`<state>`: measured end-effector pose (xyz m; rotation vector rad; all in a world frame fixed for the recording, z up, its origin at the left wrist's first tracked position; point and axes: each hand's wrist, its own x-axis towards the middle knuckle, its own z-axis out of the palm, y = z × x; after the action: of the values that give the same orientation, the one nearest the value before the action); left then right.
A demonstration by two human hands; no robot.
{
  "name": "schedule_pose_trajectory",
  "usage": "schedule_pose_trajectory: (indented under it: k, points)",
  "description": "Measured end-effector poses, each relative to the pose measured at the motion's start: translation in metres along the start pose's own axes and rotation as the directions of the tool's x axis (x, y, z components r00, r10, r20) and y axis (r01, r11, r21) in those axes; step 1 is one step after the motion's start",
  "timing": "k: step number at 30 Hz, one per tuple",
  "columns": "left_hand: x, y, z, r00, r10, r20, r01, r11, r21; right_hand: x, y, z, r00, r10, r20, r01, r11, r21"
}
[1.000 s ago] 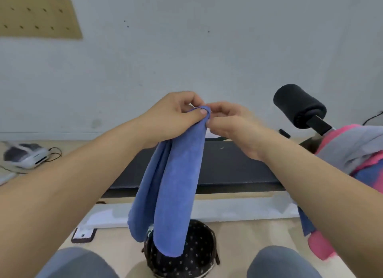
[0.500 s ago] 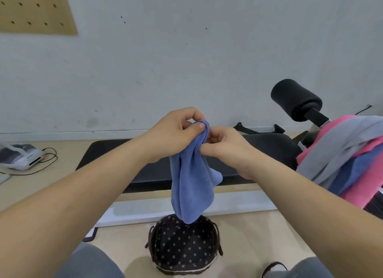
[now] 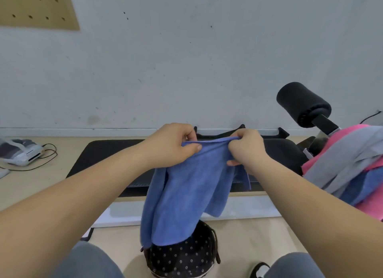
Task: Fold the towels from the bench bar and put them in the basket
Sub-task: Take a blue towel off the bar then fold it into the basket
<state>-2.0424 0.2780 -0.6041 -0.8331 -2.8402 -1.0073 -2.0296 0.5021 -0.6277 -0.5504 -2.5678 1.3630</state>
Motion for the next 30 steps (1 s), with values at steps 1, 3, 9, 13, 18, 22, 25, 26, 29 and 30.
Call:
schedule_pose_trajectory:
  k: [1, 3, 9, 13, 18, 22, 25, 26, 29, 30]
  points:
    - [-0.002, -0.007, 0.001, 1.000, -0.020, 0.010, 0.019, 0.999, 0.047, 0.002, 0.000, 0.002, 0.998, -0.046, -0.033, 0.046, 0.999, -0.026]
    - [-0.005, -0.021, 0.002, 0.997, -0.073, 0.006, 0.071, 0.988, 0.140, 0.004, -0.001, 0.005, 0.970, -0.237, -0.056, 0.211, 0.934, -0.288]
    - [-0.017, -0.067, 0.000, 0.958, -0.286, 0.003, 0.267, 0.898, 0.350, 0.007, -0.005, -0.009, 0.881, -0.465, 0.084, 0.328, 0.474, -0.817]
    - [-0.032, -0.086, 0.009, 0.909, -0.411, -0.064, 0.374, 0.742, 0.557, 0.008, -0.002, -0.034, 0.895, -0.445, 0.024, 0.266, 0.490, -0.830]
    - [-0.038, -0.096, -0.001, 0.865, -0.487, -0.124, 0.469, 0.694, 0.547, 0.008, 0.017, -0.063, 0.926, -0.369, -0.081, 0.145, 0.544, -0.827]
    - [-0.032, -0.101, -0.021, 0.816, -0.574, -0.065, 0.473, 0.599, 0.646, 0.018, 0.046, -0.068, 0.939, -0.279, -0.199, -0.020, 0.536, -0.844]
    - [-0.021, -0.114, -0.029, 0.806, -0.589, -0.051, 0.492, 0.621, 0.610, 0.035, 0.060, -0.051, 0.954, -0.196, -0.228, -0.080, 0.564, -0.822]
    - [-0.015, -0.115, -0.029, 0.808, -0.582, -0.087, 0.523, 0.642, 0.561, 0.041, 0.061, -0.041, 0.953, -0.197, -0.229, -0.071, 0.592, -0.803]
    - [0.007, -0.127, -0.022, 0.781, -0.594, -0.191, 0.623, 0.760, 0.184, 0.066, 0.062, -0.006, 0.937, -0.253, -0.241, -0.024, 0.641, -0.767]
    - [0.014, -0.131, -0.018, 0.750, -0.629, -0.206, 0.647, 0.762, 0.024, 0.077, 0.065, 0.004, 0.928, -0.281, -0.243, -0.013, 0.630, -0.776]
